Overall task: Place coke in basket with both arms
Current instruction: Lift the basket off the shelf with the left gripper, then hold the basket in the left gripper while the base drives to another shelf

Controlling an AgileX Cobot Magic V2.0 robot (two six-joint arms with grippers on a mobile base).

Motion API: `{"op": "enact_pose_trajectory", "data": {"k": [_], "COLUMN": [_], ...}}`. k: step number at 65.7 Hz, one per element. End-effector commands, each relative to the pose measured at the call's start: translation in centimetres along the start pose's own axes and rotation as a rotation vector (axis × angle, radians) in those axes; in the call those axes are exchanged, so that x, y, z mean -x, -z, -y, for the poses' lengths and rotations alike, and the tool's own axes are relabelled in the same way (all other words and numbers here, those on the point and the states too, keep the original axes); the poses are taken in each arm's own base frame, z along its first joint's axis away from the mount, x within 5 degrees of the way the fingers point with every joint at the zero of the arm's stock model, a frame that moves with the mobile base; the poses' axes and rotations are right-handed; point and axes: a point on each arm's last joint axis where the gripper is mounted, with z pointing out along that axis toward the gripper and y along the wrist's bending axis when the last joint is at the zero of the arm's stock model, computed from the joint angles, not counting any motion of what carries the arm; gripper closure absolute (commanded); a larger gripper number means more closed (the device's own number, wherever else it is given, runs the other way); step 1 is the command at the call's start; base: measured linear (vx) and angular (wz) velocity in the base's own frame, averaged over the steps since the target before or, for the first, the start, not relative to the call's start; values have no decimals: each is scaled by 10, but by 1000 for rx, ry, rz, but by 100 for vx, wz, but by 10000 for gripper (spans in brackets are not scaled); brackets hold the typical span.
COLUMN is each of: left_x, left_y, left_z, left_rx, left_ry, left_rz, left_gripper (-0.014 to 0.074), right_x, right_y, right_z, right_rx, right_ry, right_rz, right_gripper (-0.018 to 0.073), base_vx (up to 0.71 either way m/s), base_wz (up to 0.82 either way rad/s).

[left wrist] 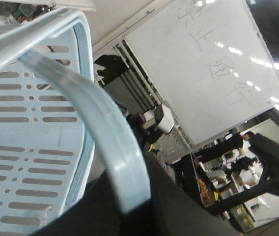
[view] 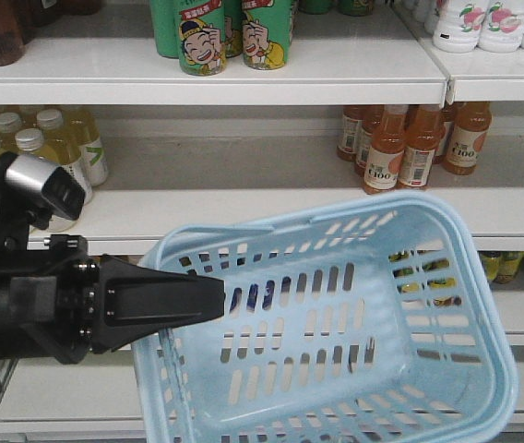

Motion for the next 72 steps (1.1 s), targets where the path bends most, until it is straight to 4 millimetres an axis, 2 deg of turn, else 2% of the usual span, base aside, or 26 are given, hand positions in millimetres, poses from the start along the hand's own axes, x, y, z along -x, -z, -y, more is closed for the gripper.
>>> {"op": "enact_pose_trajectory", "data": {"k": [1, 35, 72], "left_x": [2, -5, -9], "left_y": [5, 14, 14], "left_z": [40, 62, 62], "left_rx": [-272, -307, -282], "left_ry": [-25, -100, -120], "left_rz": [12, 28, -4], "left_gripper": [604, 604, 604], "right_x": [5, 5, 5], "right_y": [1, 1, 1], "right_z": [0, 0, 0], "right_rx": [0, 0, 0], "right_ry": [10, 10, 10], "right_rz": [78, 78, 78], "right_gripper": [564, 564, 564], "base_vx": [0, 0, 0], "base_wz": [0, 0, 0]}}
